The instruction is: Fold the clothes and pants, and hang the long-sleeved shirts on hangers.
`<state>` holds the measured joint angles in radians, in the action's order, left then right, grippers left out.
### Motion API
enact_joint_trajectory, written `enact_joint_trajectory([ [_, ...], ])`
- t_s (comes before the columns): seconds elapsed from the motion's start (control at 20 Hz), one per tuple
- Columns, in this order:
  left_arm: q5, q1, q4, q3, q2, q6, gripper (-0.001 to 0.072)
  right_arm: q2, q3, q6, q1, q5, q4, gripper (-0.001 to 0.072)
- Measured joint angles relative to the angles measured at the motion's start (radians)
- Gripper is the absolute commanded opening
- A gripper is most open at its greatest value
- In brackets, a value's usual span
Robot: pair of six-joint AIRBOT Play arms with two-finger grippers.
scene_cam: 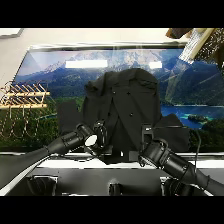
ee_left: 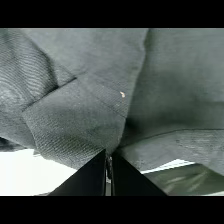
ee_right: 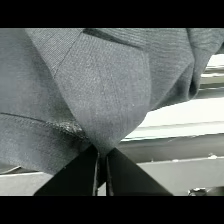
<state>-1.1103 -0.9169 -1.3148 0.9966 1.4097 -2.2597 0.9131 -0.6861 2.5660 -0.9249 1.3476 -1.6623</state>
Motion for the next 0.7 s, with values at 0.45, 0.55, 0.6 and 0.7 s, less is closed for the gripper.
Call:
enact_joint_trajectory([
  [0.45,-0.056,0.017,0.042,0.148,-0.089,0.004,0.0019,0.013,-0.343,-0.173,0.361,0.143,-0.090,0.0026],
  [0.55,-0.042,0.000,0.075,0.192,-0.097,-0.016,0.0018,0.048,-0.464,-0.308,0.494,0.142,-0.049,0.0026],
  [0.6,-0.022,-0.014,0.096,0.216,-0.099,-0.032,0.0019,0.074,-0.536,-0.378,0.547,0.146,-0.030,0.0026],
  [0.7,0.020,-0.049,0.133,0.257,-0.097,-0.067,0.0018,0.135,-0.680,-0.496,0.612,0.163,-0.011,0.0026],
])
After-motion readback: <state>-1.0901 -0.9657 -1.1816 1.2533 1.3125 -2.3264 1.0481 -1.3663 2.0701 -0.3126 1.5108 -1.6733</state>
